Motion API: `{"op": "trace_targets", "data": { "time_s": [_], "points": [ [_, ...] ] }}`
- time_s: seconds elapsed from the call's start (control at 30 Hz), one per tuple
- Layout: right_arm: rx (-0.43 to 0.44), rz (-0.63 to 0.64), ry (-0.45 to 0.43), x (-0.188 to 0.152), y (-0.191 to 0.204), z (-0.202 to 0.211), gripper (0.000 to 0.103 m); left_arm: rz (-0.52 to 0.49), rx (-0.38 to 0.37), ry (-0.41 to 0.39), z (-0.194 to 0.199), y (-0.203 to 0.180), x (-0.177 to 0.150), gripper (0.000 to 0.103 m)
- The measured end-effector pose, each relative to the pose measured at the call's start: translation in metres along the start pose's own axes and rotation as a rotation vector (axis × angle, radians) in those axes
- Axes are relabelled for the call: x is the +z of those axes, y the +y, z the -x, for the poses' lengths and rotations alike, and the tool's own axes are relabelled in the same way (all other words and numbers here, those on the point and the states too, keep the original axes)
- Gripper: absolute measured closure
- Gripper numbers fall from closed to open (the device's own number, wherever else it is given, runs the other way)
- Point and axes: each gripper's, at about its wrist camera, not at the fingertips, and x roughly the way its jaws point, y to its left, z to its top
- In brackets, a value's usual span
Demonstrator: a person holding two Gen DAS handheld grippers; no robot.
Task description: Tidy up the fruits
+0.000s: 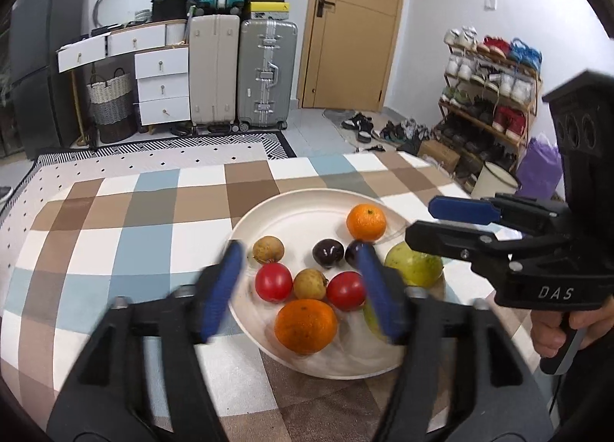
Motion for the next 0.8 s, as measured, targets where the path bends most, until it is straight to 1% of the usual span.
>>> {"op": "trace_targets", "data": {
  "time_s": [0.07,0.13,0.2,0.23,0.27,0.3,0.37,0.57,0.73,0.8],
  "points": [
    [-0.004,-0.003,-0.008,0.0,-0.002,0.003,0.028,0.011,0.006,-0.023,0.007,0.002,0.0,0.023],
    [0.007,-0.014,-0.013,-0.001,-0.003,0.006,0.023,0.012,0.021,-0.034,0.012,0.002,0.0,0.018],
    [0.013,-0.023,-0.016,-0.002,-0.004,0.008,0.012,0.011,0.041,-0.034,0.015,0.002,0.0,0.012],
    [0.011,-0.023,-0.018,-0.003,-0.003,0.009,0.01,0.01,0.049,-0.035,0.017,0.002,0.0,0.005],
    [0.009,-0.021,-0.021,-0.004,-0.003,0.011,0.006,0.011,0.062,-0.043,0.02,0.002,-0.002,0.001],
    [0.007,-0.021,-0.028,-0.005,-0.002,0.014,0.003,0.011,0.068,-0.051,0.023,0.003,-0.003,0.001],
    [0.007,-0.016,-0.048,-0.008,-0.001,0.022,0.001,0.006,0.066,-0.064,0.031,0.004,-0.007,0.001],
    [0.029,-0.018,-0.091,-0.024,0.001,0.049,0.001,0.016,0.06,-0.077,0.055,0.003,-0.02,0.001],
    [0.015,0.017,-0.111,-0.042,0.011,0.073,0.001,-0.013,0.069,-0.106,0.085,-0.006,-0.036,0.001],
    [0.023,0.02,-0.122,-0.048,0.014,0.082,0.001,-0.02,0.07,-0.117,0.095,-0.009,-0.041,0.001]
  ]
}}
